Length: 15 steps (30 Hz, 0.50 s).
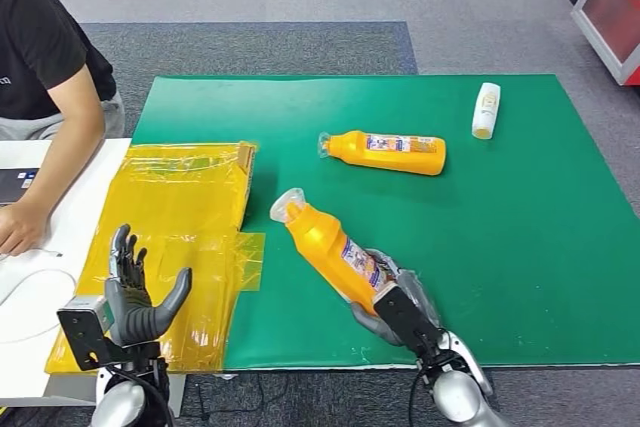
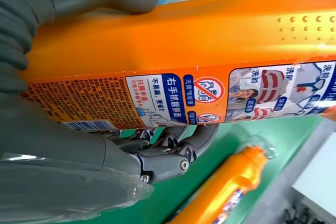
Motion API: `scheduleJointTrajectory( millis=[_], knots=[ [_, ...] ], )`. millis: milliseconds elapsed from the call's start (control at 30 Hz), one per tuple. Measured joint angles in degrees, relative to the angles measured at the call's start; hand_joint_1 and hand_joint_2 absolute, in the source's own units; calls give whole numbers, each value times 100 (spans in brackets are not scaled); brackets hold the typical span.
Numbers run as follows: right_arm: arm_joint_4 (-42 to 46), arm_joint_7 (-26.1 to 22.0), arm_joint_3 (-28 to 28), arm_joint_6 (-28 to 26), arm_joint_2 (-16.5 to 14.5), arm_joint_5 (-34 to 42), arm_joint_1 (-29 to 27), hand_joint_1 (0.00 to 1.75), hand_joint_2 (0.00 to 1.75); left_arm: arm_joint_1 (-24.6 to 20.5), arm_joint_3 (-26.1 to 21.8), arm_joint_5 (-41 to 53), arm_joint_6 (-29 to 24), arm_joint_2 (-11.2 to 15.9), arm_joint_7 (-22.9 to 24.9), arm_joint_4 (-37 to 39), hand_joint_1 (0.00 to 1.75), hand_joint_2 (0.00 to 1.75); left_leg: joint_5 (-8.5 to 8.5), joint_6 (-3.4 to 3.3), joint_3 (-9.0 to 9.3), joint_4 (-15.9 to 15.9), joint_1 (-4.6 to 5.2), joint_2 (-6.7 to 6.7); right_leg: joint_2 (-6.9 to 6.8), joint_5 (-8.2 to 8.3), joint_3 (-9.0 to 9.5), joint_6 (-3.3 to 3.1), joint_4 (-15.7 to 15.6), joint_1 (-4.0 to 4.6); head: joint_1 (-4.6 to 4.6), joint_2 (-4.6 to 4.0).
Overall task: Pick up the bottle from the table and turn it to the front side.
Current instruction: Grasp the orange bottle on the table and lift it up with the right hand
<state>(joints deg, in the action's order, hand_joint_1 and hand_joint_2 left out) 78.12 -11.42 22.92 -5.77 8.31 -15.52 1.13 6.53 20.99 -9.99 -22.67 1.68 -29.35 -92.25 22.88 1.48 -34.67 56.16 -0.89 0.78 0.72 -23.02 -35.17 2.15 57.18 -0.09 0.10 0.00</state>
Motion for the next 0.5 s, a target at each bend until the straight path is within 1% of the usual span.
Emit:
scheduleJointTrajectory(
  millis=[200,500],
  knots=[
    [50,-132,92,2,-119,122,21,175,175,-120,101,-39,229,2,-51,-5,0,175,-1,1,-3,0,0,0,0,0,-2,0,0,0,1,0],
    [50,-232,298,-64,-169,222,140,175,175,-305,398,41,337,13,-101,-5,0,175,-1,0,-6,0,0,0,0,1,-4,1,0,0,1,0]
  ],
)
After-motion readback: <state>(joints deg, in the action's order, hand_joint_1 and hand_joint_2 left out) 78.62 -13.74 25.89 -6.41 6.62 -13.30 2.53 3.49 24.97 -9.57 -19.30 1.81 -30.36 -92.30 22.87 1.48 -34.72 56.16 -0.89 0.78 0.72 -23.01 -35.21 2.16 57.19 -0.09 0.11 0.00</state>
